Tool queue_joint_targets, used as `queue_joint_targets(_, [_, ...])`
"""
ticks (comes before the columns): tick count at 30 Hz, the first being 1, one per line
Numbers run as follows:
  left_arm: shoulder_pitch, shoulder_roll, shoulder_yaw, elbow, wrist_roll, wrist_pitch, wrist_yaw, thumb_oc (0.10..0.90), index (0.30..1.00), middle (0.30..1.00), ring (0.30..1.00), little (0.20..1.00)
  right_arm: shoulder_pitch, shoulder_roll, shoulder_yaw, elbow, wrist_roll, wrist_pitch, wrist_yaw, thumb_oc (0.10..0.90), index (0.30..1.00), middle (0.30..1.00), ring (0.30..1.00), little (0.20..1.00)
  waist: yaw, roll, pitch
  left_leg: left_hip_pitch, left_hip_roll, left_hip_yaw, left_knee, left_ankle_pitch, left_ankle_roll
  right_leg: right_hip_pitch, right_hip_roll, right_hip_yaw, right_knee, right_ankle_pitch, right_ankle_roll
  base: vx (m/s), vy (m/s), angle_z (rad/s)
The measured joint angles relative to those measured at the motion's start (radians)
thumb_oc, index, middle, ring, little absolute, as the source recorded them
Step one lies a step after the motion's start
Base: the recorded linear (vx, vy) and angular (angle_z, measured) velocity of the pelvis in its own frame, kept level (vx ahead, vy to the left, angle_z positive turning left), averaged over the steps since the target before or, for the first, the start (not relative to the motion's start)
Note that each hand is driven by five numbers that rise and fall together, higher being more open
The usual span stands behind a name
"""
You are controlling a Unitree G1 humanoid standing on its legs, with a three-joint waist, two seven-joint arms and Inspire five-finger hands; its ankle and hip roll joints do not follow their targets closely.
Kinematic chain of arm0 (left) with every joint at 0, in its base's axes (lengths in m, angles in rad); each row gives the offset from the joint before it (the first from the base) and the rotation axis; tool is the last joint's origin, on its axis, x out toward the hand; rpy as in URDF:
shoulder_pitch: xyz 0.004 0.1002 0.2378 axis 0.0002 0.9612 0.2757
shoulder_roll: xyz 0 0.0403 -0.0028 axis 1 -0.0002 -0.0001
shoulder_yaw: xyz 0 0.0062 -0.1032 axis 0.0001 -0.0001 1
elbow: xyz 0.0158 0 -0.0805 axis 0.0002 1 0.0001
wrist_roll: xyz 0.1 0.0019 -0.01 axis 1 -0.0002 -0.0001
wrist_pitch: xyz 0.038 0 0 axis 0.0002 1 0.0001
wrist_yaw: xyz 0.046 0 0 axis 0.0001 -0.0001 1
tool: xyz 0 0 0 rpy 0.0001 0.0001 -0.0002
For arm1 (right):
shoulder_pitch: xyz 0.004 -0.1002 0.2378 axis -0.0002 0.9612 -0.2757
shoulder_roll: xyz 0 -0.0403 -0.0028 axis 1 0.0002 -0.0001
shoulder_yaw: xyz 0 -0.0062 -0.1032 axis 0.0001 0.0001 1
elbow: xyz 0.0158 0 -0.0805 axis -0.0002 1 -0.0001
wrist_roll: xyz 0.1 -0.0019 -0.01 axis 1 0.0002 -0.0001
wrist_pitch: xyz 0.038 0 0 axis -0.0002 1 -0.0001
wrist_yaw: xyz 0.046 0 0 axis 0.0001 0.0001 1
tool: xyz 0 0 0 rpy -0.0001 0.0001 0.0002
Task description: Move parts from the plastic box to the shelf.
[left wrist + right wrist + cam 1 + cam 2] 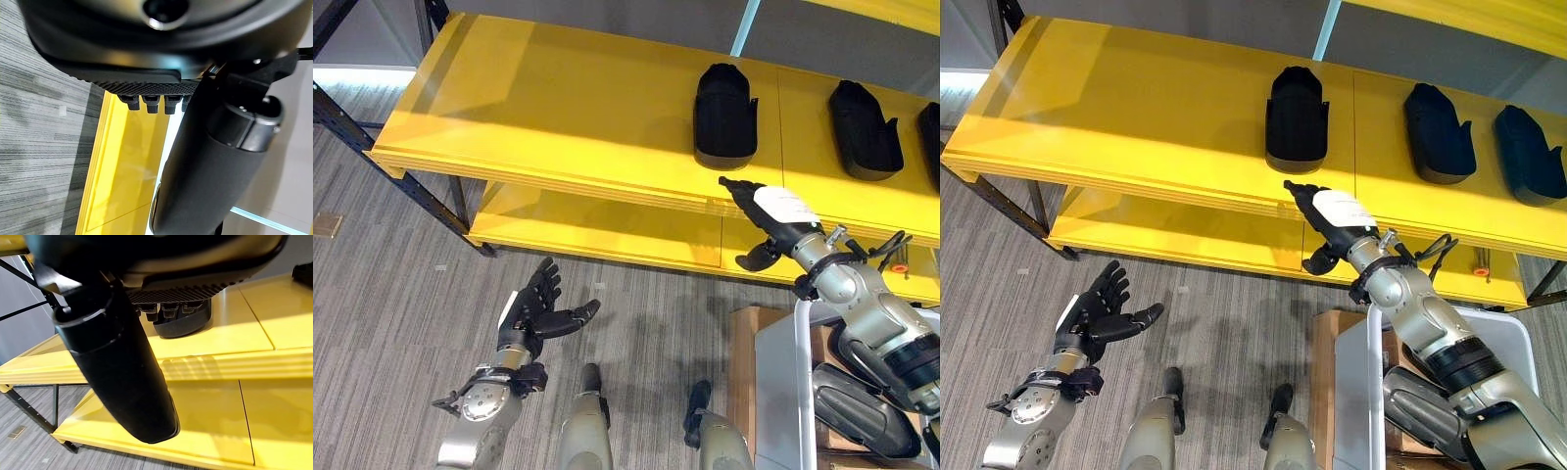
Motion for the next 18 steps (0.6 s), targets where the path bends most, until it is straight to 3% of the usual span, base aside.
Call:
queue_joint_targets(4, [-0.001, 0.000, -0.001, 0.004, -0.002, 0.000, -0.002, 0.900, 1.000, 1.000, 1.000, 1.000, -0.118, 0.000, 0.083, 0.083, -0.019, 0.003, -0.014, 0.900, 1.000, 1.000, 1.000, 1.000, 0.005, 0.000, 0.000, -0.001, 0.000, -0.001, -0.001, 0.001, 0.000, 0.000, 0.001, -0.001, -0.002, 0.001, 0.000, 0.00, 0.000, 0.00])
queue_joint_targets(18, [-0.003, 0.004, -0.001, 0.006, -0.004, 0.000, -0.002, 0.900, 1.000, 1.000, 1.000, 1.000, -0.315, 0.000, 0.184, 0.231, -0.039, 0.008, -0.028, 0.900, 1.000, 1.000, 1.000, 1.000, 0.030, 0.000, 0.000, -0.015, -0.003, -0.010, 0.001, 0.000, 0.000, -0.001, 0.001, -0.014, -0.005, -0.001, 0.001, 0.00, 0.002, 0.02])
